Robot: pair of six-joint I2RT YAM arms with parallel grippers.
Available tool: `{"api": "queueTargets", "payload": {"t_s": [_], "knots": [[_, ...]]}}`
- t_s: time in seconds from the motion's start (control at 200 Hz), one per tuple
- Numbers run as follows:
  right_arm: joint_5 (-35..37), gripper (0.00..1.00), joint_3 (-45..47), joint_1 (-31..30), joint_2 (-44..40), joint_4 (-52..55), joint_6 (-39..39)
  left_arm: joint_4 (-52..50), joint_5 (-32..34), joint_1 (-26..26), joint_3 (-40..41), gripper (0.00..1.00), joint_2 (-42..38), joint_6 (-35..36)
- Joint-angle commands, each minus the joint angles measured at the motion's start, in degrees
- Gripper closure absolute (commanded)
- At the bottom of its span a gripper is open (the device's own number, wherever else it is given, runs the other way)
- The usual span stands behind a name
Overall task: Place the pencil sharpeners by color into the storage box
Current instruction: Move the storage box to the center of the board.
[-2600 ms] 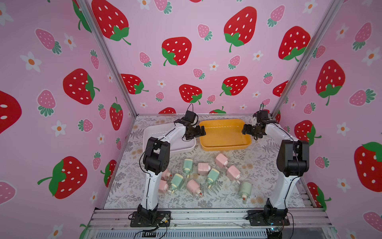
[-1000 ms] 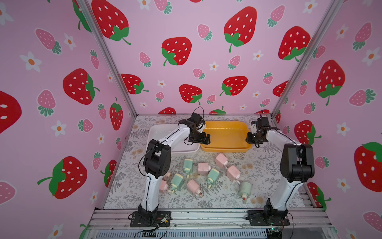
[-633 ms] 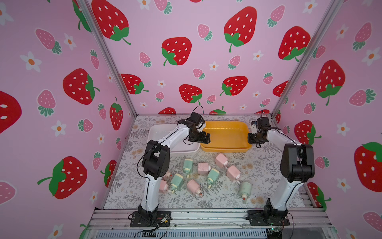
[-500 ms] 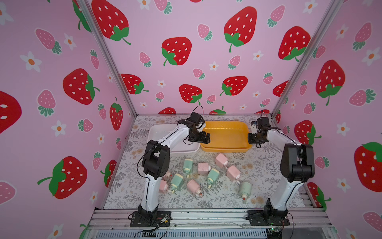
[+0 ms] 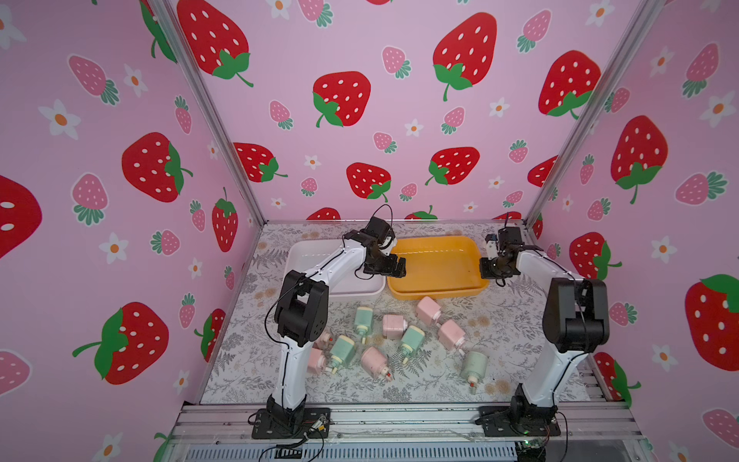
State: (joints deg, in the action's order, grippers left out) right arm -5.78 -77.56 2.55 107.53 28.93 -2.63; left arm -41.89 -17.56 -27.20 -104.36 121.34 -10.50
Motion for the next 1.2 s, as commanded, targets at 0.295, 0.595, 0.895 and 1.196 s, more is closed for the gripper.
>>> {"api": "queueTargets", "payload": {"t_s": [0.295,0.595,0.895,1.196], "knots": [[1.0,0.89,1.3,-1.1,-3.2,3.3,4.1,-0.7,-2.1,0.1,0.2,0.01,-0.1,0.7],[2.0,0.74,0.8,-2.1,-2.5,2.1,6.2,0.2,-2.5,0.0,2.2,0.00,-2.0,1.0],[5.0,0.40,5.1,-5.1,-10.9,1.9,7.8,6.5,1.9,-0.3,8.2,0.00,-9.8,-2.2],[3.7,0.00,13.4,-10.6,-22.9,2.4,16.7,8.7,3.9,-2.2,13.4,0.00,-17.1,-1.4]]}}
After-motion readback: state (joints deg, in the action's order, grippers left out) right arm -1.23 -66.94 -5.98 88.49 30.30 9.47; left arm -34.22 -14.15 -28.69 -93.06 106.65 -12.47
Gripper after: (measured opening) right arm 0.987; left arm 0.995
